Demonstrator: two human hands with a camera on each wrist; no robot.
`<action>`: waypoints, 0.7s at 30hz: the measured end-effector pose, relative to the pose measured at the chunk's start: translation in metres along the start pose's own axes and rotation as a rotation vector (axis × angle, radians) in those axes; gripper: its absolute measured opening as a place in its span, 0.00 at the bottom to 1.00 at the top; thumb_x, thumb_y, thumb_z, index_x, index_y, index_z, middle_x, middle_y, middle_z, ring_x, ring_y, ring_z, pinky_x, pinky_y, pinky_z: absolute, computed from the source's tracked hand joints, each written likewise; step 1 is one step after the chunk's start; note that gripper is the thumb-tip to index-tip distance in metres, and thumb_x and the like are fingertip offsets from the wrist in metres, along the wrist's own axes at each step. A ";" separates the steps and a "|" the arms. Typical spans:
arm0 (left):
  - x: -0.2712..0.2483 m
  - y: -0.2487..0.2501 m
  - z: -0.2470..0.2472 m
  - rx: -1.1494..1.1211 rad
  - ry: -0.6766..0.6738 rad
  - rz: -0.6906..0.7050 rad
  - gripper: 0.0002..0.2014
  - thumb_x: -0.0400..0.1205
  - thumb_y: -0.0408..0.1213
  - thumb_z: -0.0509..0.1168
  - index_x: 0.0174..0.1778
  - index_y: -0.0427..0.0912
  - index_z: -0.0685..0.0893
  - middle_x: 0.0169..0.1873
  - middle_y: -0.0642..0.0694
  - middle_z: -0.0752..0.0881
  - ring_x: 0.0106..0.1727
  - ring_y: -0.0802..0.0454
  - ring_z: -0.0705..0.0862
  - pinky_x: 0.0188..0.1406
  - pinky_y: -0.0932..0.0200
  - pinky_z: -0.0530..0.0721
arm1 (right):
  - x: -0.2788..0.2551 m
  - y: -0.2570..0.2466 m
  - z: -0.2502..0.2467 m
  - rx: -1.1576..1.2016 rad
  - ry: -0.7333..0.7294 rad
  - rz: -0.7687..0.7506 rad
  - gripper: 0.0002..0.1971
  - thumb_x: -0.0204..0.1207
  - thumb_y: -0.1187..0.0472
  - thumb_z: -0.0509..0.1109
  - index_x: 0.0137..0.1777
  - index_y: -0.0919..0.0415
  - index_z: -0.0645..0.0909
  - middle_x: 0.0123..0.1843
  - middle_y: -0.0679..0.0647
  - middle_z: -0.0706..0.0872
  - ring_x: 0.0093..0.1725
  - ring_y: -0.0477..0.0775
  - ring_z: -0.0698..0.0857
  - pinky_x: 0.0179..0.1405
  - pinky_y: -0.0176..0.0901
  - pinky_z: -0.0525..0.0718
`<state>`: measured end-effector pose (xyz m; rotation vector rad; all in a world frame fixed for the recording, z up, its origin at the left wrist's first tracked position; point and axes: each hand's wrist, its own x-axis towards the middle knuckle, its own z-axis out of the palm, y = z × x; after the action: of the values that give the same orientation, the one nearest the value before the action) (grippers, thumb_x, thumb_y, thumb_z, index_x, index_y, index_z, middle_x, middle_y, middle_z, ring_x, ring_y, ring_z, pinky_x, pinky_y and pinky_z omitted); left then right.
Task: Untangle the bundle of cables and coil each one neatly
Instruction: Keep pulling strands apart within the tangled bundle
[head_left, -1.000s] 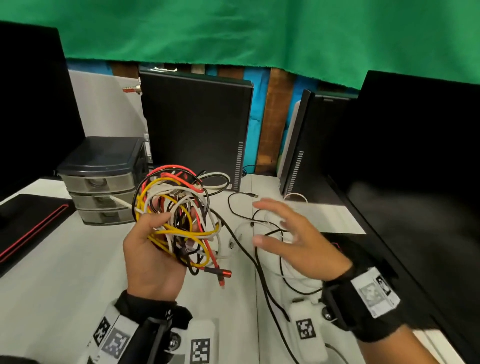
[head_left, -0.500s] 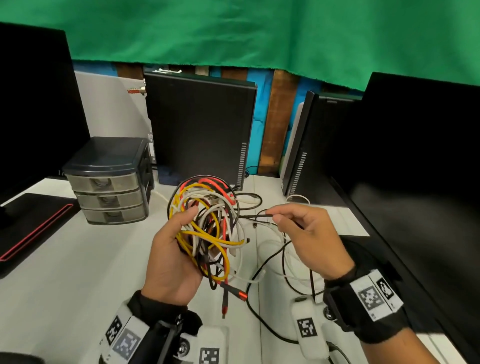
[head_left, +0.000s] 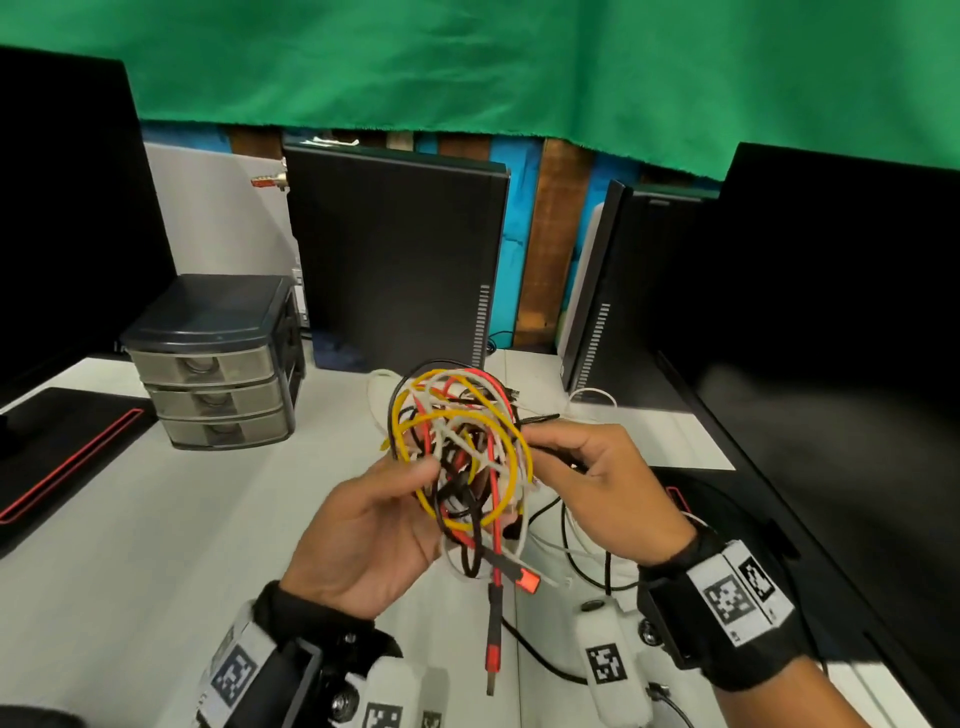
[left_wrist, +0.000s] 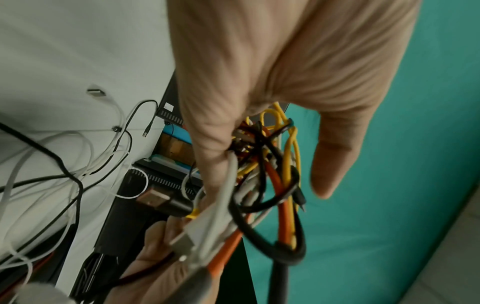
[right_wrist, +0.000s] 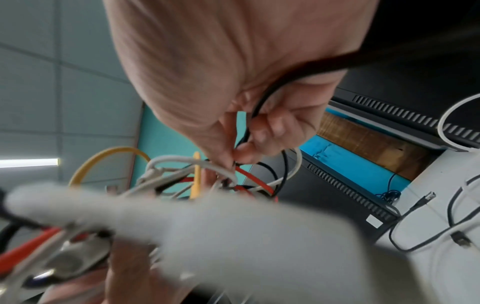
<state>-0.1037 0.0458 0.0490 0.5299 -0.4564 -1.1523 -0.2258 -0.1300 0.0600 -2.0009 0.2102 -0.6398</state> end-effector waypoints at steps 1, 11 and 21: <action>0.001 0.000 0.000 0.043 -0.025 -0.002 0.37 0.73 0.30 0.78 0.78 0.31 0.73 0.73 0.24 0.76 0.68 0.29 0.83 0.69 0.27 0.76 | 0.000 0.000 0.001 0.012 -0.031 -0.006 0.10 0.82 0.67 0.70 0.58 0.59 0.91 0.54 0.51 0.93 0.57 0.54 0.90 0.61 0.51 0.87; 0.005 0.002 -0.002 0.010 0.105 -0.008 0.19 0.74 0.29 0.64 0.60 0.30 0.89 0.63 0.27 0.85 0.61 0.33 0.89 0.49 0.45 0.92 | 0.000 0.006 -0.011 0.116 -0.020 0.158 0.14 0.85 0.70 0.64 0.48 0.55 0.90 0.33 0.46 0.83 0.31 0.53 0.71 0.31 0.38 0.70; 0.007 -0.004 0.003 0.143 0.299 0.078 0.17 0.81 0.37 0.65 0.62 0.32 0.87 0.55 0.31 0.90 0.51 0.39 0.92 0.40 0.51 0.93 | 0.001 0.008 -0.008 0.026 0.087 0.115 0.13 0.82 0.67 0.71 0.46 0.50 0.92 0.39 0.44 0.89 0.40 0.42 0.85 0.45 0.40 0.80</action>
<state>-0.1063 0.0378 0.0492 0.7887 -0.2990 -0.9507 -0.2277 -0.1406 0.0563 -1.9226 0.3644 -0.6527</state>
